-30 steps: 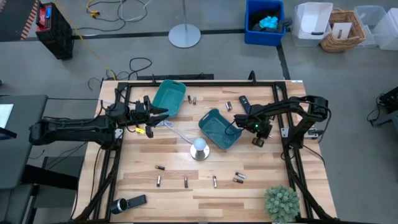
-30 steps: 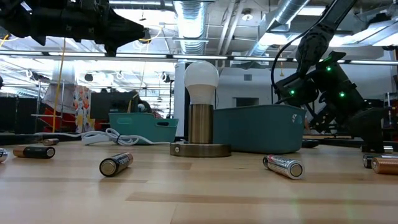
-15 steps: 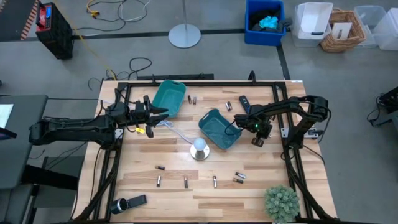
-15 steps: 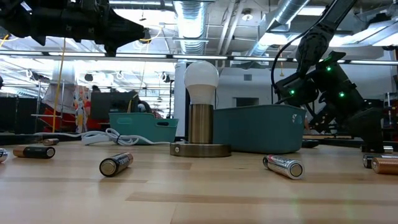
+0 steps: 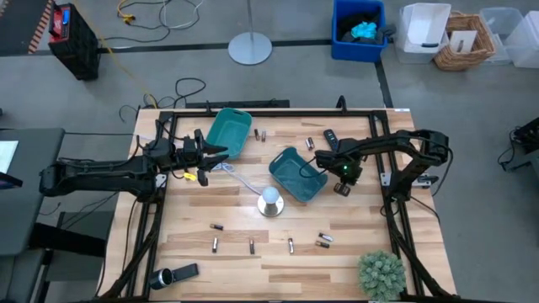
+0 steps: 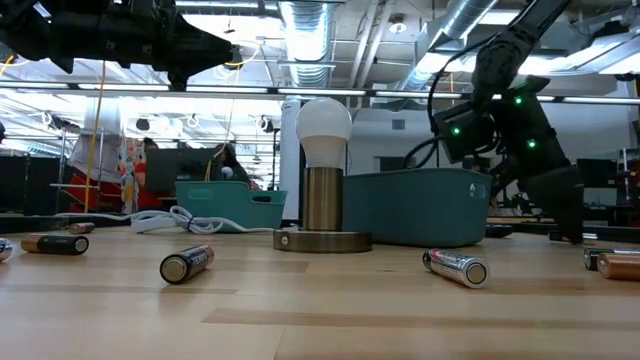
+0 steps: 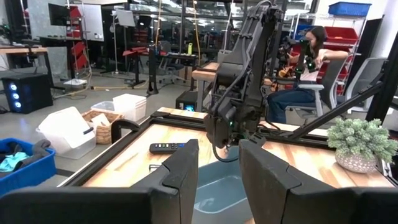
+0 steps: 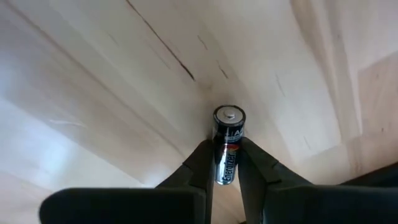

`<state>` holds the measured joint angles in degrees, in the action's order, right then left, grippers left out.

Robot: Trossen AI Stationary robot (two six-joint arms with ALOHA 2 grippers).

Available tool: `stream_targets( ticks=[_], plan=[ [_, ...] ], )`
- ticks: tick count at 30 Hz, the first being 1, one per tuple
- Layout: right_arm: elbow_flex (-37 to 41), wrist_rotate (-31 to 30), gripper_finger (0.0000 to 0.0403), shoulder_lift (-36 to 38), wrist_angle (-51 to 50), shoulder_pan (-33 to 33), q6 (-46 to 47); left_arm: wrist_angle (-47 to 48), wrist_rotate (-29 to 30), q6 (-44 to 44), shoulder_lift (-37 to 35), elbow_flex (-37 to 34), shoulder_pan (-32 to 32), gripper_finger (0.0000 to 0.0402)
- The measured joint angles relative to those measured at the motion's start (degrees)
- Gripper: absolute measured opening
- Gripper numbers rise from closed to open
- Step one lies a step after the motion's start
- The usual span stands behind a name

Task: Sort batteries
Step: Put the silver battery into the green bin

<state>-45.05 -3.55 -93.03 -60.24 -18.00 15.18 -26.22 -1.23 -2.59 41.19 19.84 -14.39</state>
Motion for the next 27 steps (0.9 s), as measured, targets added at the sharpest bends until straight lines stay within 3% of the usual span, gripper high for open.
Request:
stream_targets(
  ticks=[27],
  plan=[
    [-0.67,0.7,0.0067,0.11,-0.24,3.31,0.41,0.02,0.04,0.02,0.0,0.0,0.0,0.0112]
  ],
)
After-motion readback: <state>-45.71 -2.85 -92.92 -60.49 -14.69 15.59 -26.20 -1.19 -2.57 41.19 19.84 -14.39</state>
